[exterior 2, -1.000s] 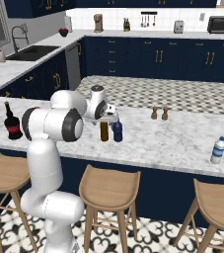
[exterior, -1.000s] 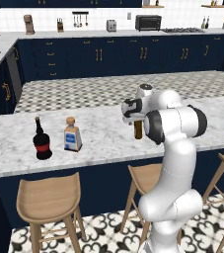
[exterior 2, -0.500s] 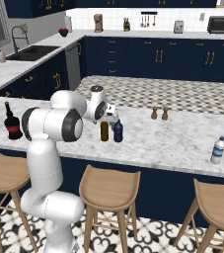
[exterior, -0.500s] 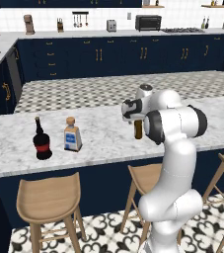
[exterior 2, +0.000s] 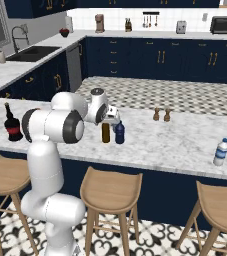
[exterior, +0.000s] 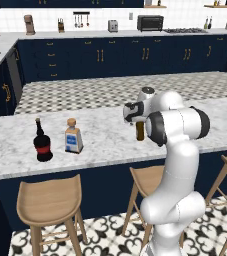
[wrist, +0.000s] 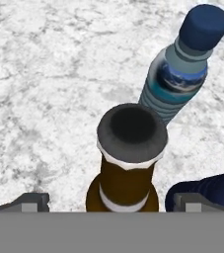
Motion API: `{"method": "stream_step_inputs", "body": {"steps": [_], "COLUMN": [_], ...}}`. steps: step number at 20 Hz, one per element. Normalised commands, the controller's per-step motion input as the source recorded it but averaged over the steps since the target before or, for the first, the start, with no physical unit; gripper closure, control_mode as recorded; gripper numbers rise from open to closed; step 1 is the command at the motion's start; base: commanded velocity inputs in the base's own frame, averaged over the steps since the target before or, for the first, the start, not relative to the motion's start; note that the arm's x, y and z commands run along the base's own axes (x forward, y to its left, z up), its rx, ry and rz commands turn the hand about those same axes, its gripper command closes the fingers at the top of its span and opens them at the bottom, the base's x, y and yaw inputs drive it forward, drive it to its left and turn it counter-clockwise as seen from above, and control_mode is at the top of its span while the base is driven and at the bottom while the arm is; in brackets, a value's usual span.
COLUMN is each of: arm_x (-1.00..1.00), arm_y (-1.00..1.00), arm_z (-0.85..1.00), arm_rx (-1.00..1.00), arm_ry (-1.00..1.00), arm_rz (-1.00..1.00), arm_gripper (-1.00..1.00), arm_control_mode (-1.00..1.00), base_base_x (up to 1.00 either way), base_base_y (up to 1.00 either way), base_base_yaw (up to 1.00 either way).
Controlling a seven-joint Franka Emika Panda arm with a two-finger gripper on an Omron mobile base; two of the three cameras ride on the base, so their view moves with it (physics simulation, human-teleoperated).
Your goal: Move the plastic bottles in the middle to the plastics group, and the glass bottles in the middle to the glass group.
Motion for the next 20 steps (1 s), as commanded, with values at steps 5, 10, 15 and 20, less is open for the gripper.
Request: {"method": "stream_step_inputs", "body": {"steps": [5,10,15,20], "arm_x": [0.00,0.00,0.00,-0.12], "arm_y": [0.00,0.00,0.00,0.04], "arm_z": [0.00,0.00,0.00,0.44], "arm_rx": [0.00,0.00,0.00,0.11], "arm_ry": [0.00,0.00,0.00,-0.12], "arm_rz": [0.00,0.00,0.00,0.01], "arm_gripper": [-1.00,1.00,1.00,1.00], "arm_control_mode": [-1.00,-1.00,-1.00,-1.00], "base_base_x": [0.00,0.00,0.00,0.00], "base_base_y": [0.00,0.00,0.00,0.00], "base_base_yaw": [0.00,0.00,0.00,0.00]}}
